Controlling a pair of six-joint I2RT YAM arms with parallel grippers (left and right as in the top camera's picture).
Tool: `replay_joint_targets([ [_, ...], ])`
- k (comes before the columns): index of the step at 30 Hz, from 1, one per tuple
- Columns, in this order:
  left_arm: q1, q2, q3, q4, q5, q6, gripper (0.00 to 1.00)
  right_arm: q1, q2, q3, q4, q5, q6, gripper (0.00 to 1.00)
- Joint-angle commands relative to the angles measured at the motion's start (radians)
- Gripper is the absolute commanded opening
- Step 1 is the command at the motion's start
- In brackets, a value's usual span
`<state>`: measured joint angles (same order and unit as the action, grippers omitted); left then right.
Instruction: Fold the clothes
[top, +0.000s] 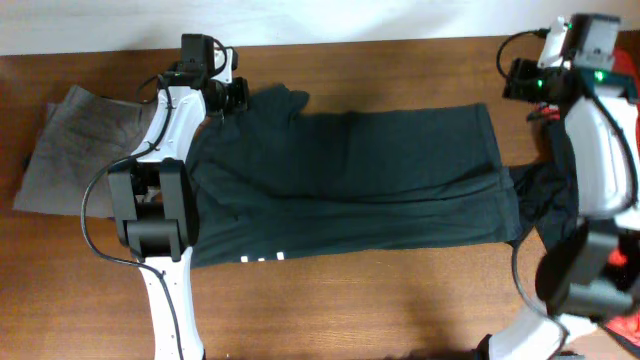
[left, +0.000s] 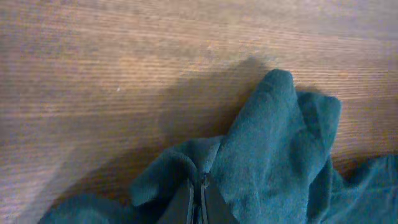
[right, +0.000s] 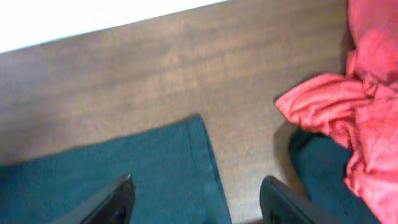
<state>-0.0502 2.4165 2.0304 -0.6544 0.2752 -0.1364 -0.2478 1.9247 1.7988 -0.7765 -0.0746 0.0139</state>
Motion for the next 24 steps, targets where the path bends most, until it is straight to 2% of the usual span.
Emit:
replay_joint_targets([
  [1,0.014,0.007,0.02,-0.008,-0.022,-0.045,0.01,0.005,0.145,0.175,-0.066,-0.013,-0.024,0.73],
  [3,0.023,0.007,0.02,-0.005,-0.022,-0.062,0.01,0.002,0.249,0.286,-0.124,-0.016,-0.045,0.8],
  [6,0.025,0.007,0.02,-0.009,-0.023,-0.061,0.01,-0.01,0.343,0.349,-0.144,-0.048,-0.059,0.8],
  [11,0.025,0.007,0.02,-0.01,-0.022,-0.062,0.01,-0.042,0.442,0.353,-0.129,-0.155,-0.059,0.81],
  [24,0.013,0.007,0.02,-0.032,-0.021,-0.062,0.01,-0.042,0.57,0.352,-0.043,-0.158,-0.058,0.82],
])
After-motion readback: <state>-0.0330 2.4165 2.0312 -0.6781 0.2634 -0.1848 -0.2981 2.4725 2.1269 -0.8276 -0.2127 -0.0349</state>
